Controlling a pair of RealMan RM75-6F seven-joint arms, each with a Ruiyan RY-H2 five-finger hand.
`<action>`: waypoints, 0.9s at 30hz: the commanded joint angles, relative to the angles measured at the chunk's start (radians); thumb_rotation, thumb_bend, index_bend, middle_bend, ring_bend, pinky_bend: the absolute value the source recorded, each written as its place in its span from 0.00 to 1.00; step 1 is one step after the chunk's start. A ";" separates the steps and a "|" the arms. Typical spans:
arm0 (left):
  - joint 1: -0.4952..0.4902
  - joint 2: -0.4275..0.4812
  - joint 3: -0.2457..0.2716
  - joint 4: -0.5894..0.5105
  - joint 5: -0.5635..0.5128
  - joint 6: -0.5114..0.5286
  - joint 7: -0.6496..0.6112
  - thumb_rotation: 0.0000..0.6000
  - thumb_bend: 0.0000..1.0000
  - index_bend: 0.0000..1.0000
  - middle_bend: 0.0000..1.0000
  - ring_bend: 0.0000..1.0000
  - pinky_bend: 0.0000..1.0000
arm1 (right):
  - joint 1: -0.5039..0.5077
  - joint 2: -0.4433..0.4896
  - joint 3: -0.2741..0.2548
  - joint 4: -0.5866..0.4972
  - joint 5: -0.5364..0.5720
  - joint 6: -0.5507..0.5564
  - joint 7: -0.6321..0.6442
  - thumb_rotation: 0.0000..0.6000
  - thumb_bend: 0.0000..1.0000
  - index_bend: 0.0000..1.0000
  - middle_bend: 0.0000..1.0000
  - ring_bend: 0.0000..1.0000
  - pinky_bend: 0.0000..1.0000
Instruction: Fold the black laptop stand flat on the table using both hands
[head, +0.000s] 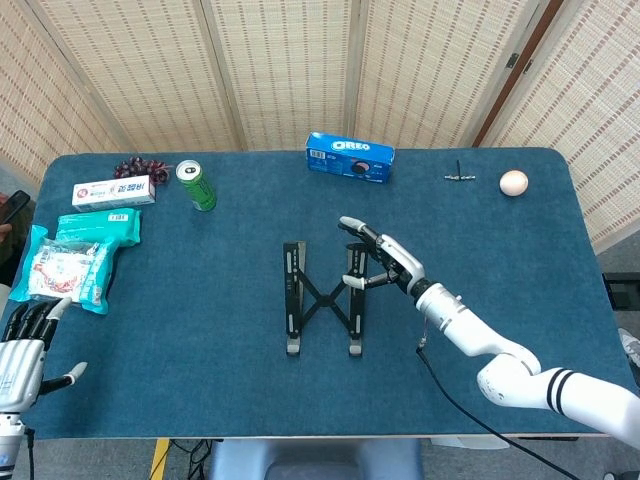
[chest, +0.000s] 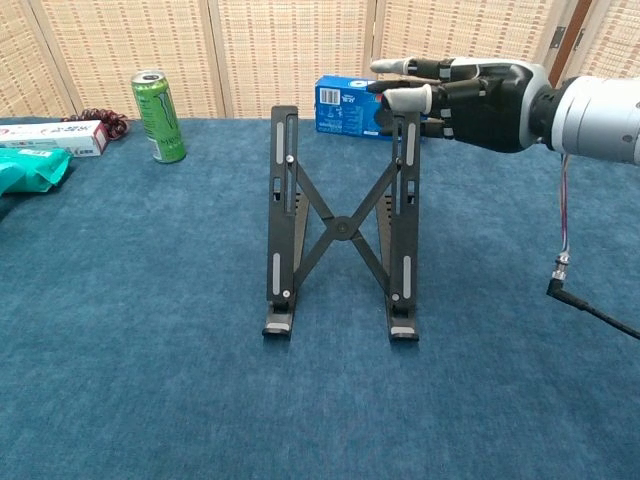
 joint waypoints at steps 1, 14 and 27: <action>0.001 -0.001 0.000 0.003 -0.001 0.001 -0.002 1.00 0.15 0.09 0.14 0.10 0.02 | 0.002 -0.001 -0.012 0.009 -0.012 -0.005 0.020 1.00 0.13 0.00 0.16 0.07 0.21; 0.003 -0.008 0.002 0.005 -0.001 0.001 0.003 1.00 0.15 0.09 0.14 0.10 0.02 | -0.015 0.029 -0.085 0.011 -0.132 0.079 0.127 1.00 0.21 0.07 0.29 0.23 0.38; 0.005 -0.005 0.003 -0.012 0.006 0.007 0.020 1.00 0.15 0.09 0.14 0.10 0.02 | -0.041 0.135 -0.169 -0.111 -0.273 0.262 0.142 1.00 0.21 0.07 0.29 0.23 0.38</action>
